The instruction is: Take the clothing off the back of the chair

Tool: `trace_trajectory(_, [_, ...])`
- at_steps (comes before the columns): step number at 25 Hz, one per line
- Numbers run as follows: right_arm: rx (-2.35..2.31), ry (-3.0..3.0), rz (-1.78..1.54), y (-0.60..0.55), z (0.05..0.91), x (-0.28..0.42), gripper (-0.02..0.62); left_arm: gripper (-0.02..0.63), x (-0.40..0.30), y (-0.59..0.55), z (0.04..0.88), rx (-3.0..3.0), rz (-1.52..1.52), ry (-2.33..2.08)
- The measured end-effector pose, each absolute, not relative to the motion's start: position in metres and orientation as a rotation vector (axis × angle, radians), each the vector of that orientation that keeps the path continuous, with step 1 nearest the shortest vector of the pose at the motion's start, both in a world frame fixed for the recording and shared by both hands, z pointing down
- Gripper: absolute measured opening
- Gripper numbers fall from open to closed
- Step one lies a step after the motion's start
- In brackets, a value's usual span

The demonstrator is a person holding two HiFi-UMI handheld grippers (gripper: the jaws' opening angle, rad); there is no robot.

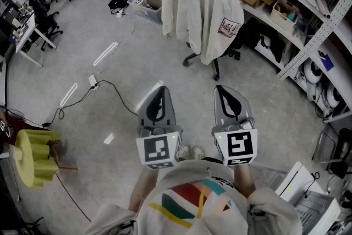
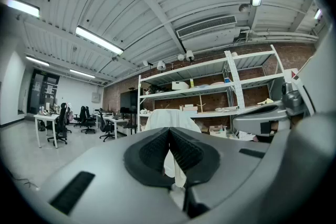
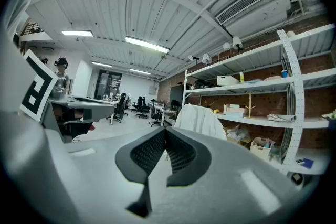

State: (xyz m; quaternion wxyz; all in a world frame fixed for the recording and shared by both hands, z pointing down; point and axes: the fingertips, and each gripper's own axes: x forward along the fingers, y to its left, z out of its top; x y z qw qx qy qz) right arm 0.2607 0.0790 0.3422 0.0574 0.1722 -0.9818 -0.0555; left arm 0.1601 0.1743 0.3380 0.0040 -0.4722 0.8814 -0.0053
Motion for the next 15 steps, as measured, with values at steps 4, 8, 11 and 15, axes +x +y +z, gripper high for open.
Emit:
trace_trajectory(4, [0.512, -2.979, -0.178, 0.078, 0.342, 0.260, 0.005, 0.013, 0.160, 0.174, 0.342, -1.483, -0.015, 2.777])
trace_trajectory(8, [0.499, -2.981, -0.183, 0.077, 0.342, 0.258, 0.005, 0.014, 0.156, 0.175, 0.346, -1.479, -0.016, 2.801])
trace_trajectory(11, [0.489, -2.985, -0.185, 0.077, 0.342, 0.256, 0.005, 0.013, 0.153, 0.176, 0.346, -1.472, -0.010, 2.811])
trace_trajectory(15, [0.480, -3.002, -0.158, 0.074, 0.344, 0.260, 0.005, 0.014, 0.153, 0.176, 0.349, -1.473, -0.011, 2.829])
